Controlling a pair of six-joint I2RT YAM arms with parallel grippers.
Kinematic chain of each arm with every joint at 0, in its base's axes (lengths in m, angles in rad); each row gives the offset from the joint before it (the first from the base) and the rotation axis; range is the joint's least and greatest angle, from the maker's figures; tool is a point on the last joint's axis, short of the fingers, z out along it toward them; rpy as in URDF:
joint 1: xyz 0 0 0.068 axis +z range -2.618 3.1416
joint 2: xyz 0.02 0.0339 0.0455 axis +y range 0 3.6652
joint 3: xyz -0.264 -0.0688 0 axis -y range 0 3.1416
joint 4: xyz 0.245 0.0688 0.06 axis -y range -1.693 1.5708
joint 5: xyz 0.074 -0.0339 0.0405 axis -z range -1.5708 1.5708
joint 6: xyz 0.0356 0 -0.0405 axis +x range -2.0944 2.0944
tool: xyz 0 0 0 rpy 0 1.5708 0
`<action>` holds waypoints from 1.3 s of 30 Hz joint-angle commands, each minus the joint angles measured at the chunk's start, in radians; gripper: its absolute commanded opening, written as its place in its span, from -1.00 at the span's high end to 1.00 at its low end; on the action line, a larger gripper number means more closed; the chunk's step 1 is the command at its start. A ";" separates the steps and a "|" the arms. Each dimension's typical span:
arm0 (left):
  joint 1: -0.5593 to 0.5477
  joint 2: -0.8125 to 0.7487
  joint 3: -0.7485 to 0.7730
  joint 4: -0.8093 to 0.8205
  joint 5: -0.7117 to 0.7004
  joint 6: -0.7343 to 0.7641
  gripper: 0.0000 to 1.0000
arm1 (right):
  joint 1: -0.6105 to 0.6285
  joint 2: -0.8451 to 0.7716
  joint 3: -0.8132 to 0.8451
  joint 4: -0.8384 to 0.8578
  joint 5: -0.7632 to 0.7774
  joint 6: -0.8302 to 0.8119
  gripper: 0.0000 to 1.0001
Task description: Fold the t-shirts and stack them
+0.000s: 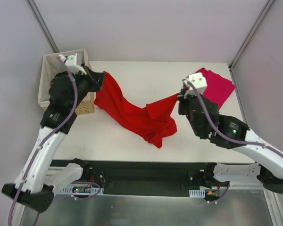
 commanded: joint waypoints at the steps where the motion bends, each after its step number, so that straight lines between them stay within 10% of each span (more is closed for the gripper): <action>1: 0.007 -0.173 0.015 0.020 0.082 0.050 1.00 | 0.004 -0.140 0.080 0.149 0.096 -0.236 0.99; 14: 0.007 -0.567 0.050 -0.015 0.319 0.085 1.00 | 0.011 -0.375 0.196 0.157 -0.342 -0.414 0.99; 39: 0.007 -0.471 0.370 0.276 0.534 -0.104 1.00 | -0.196 -0.353 0.657 0.137 -1.281 -0.334 0.98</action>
